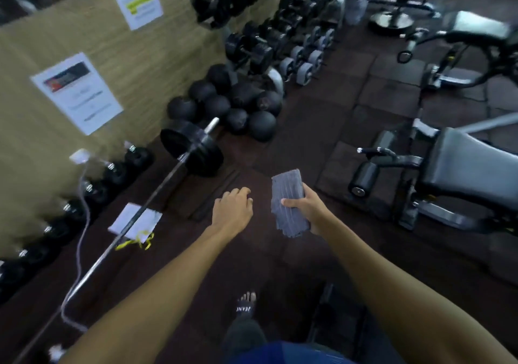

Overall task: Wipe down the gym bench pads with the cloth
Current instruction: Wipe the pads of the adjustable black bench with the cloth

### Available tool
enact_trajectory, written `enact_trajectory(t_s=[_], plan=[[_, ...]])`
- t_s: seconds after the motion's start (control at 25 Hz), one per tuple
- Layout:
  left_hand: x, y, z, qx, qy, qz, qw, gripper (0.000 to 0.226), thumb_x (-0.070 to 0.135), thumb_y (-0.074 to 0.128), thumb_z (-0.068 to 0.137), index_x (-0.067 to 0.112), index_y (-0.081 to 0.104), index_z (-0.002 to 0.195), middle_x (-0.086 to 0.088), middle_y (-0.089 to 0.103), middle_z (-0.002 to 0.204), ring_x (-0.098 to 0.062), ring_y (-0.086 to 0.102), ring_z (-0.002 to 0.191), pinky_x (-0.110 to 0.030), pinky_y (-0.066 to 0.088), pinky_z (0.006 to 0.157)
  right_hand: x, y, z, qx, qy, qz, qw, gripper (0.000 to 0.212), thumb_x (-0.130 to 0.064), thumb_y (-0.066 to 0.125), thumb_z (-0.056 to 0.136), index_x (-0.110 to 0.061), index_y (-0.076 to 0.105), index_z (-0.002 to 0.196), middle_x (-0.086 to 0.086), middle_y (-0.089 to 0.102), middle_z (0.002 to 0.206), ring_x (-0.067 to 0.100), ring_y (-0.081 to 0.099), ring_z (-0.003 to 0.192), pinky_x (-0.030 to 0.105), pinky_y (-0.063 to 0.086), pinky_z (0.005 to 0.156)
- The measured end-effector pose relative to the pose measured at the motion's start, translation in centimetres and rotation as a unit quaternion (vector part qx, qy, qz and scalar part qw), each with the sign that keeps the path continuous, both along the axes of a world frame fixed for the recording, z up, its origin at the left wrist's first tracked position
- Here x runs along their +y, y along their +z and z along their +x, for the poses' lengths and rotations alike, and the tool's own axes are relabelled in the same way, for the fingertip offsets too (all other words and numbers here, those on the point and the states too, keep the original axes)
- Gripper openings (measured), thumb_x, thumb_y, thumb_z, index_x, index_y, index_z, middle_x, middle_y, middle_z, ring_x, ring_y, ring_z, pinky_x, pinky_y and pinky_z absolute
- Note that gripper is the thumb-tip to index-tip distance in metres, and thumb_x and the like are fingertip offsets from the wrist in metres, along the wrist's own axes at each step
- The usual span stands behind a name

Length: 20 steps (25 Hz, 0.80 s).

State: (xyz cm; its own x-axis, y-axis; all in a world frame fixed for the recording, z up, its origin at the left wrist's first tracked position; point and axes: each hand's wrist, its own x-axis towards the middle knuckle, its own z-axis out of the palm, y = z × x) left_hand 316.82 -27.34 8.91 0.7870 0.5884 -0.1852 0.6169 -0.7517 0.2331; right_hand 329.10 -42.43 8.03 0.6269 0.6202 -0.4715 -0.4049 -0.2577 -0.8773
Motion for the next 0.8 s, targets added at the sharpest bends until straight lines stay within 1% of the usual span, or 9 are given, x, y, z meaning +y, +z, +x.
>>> enact_trajectory(t_s=[0.04, 0.16, 0.28, 0.36, 0.44, 0.52, 0.6, 0.68, 0.8], plan=[[1.2, 0.2, 2.3, -0.004, -0.032, 0.002, 0.999, 0.036, 0.03, 0.04, 0.102, 0.021, 0.053, 0.134, -0.002, 0.06, 0.129, -0.025, 0.055, 0.118, -0.042, 0.042, 0.096, 0.6, 0.2, 1.3, 0.006, -0.034, 0.005, 0.999, 0.048, 0.004, 0.068, 0.085, -0.008, 0.053, 0.128, 0.015, 0.066, 0.12, 0.033, 0.067, 0.106, 0.047, 0.058, 0.085], [3.1, 1.0, 10.1, -0.008, -0.147, 0.009, 0.989, 0.036, 0.03, 0.04, 0.101, 0.022, 0.054, 0.134, -0.002, 0.062, 0.128, -0.024, 0.057, 0.115, -0.041, 0.043, 0.094, 0.8, 1.2, 5.5, 0.018, -0.147, 0.007, 0.989, 0.046, 0.002, 0.07, 0.085, -0.01, 0.055, 0.126, 0.012, 0.067, 0.117, 0.027, 0.067, 0.103, 0.035, 0.058, 0.075], [1.9, 0.8, 17.6, -0.006, -0.256, 0.003, 0.967, 0.036, 0.031, 0.041, 0.101, 0.023, 0.054, 0.134, -0.001, 0.062, 0.127, -0.025, 0.057, 0.115, -0.041, 0.044, 0.093, -1.7, 1.0, 9.3, 0.019, -0.257, -0.003, 0.966, 0.045, 0.001, 0.069, 0.086, -0.011, 0.056, 0.127, 0.012, 0.068, 0.116, 0.028, 0.067, 0.102, 0.037, 0.057, 0.077], [0.1, 0.1, 22.5, -0.003, -0.308, -0.006, 0.951, 0.036, 0.031, 0.04, 0.102, 0.023, 0.054, 0.134, 0.0, 0.062, 0.126, -0.024, 0.058, 0.113, -0.04, 0.045, 0.093, -4.2, 0.3, 11.8, 0.034, -0.321, -0.01, 0.946, 0.041, 0.004, 0.063, 0.086, -0.012, 0.057, 0.124, 0.012, 0.069, 0.111, 0.026, 0.068, 0.097, 0.035, 0.056, 0.075], [-2.3, -0.9, 27.3, 0.0, -0.359, -0.016, 0.933, 0.036, 0.032, 0.039, 0.102, 0.023, 0.054, 0.133, 0.0, 0.062, 0.125, -0.023, 0.058, 0.113, -0.04, 0.046, 0.094, -6.8, -0.8, 14.4, 0.046, -0.378, -0.017, 0.925, 0.04, 0.007, 0.058, 0.085, -0.008, 0.057, 0.122, 0.014, 0.068, 0.107, 0.025, 0.067, 0.092, 0.034, 0.055, 0.074], [-5.2, -2.2, 32.2, 0.013, -0.401, -0.023, 0.916, 0.036, 0.032, 0.039, 0.102, 0.023, 0.054, 0.133, 0.0, 0.062, 0.125, -0.023, 0.058, 0.114, -0.041, 0.047, 0.094, -9.5, -2.5, 17.6, 0.057, -0.424, -0.033, 0.903, 0.04, 0.008, 0.057, 0.084, -0.003, 0.056, 0.122, 0.018, 0.067, 0.107, 0.027, 0.066, 0.092, 0.038, 0.053, 0.08], [-7.9, -3.3, 37.1, 0.021, -0.427, -0.03, 0.903, 0.034, 0.032, 0.039, 0.101, 0.024, 0.054, 0.131, 0.0, 0.061, 0.125, -0.024, 0.057, 0.114, -0.041, 0.045, 0.094, -12.0, -4.0, 21.1, 0.071, -0.458, -0.039, 0.885, 0.039, 0.007, 0.059, 0.083, -0.002, 0.057, 0.121, 0.018, 0.068, 0.107, 0.028, 0.066, 0.094, 0.041, 0.052, 0.085], [-10.4, -4.1, 42.1, 0.033, -0.44, -0.042, 0.896, 0.033, 0.032, 0.039, 0.102, 0.024, 0.055, 0.129, 0.0, 0.062, 0.124, -0.024, 0.057, 0.113, -0.041, 0.044, 0.093, -14.5, -5.0, 24.7, 0.089, -0.474, -0.043, 0.875, 0.039, 0.006, 0.06, 0.083, -0.006, 0.06, 0.12, 0.016, 0.07, 0.107, 0.03, 0.067, 0.096, 0.044, 0.053, 0.089], [-13.3, -5.3, 48.4, 0.057, -0.462, -0.06, 0.883, 0.033, 0.031, 0.038, 0.103, 0.022, 0.054, 0.13, 0.0, 0.061, 0.124, -0.025, 0.057, 0.113, -0.042, 0.046, 0.093, -17.3, -5.8, 29.3, 0.121, -0.485, -0.053, 0.865, 0.04, 0.006, 0.059, 0.084, -0.013, 0.061, 0.119, 0.016, 0.07, 0.109, 0.036, 0.068, 0.101, 0.053, 0.054, 0.093]])
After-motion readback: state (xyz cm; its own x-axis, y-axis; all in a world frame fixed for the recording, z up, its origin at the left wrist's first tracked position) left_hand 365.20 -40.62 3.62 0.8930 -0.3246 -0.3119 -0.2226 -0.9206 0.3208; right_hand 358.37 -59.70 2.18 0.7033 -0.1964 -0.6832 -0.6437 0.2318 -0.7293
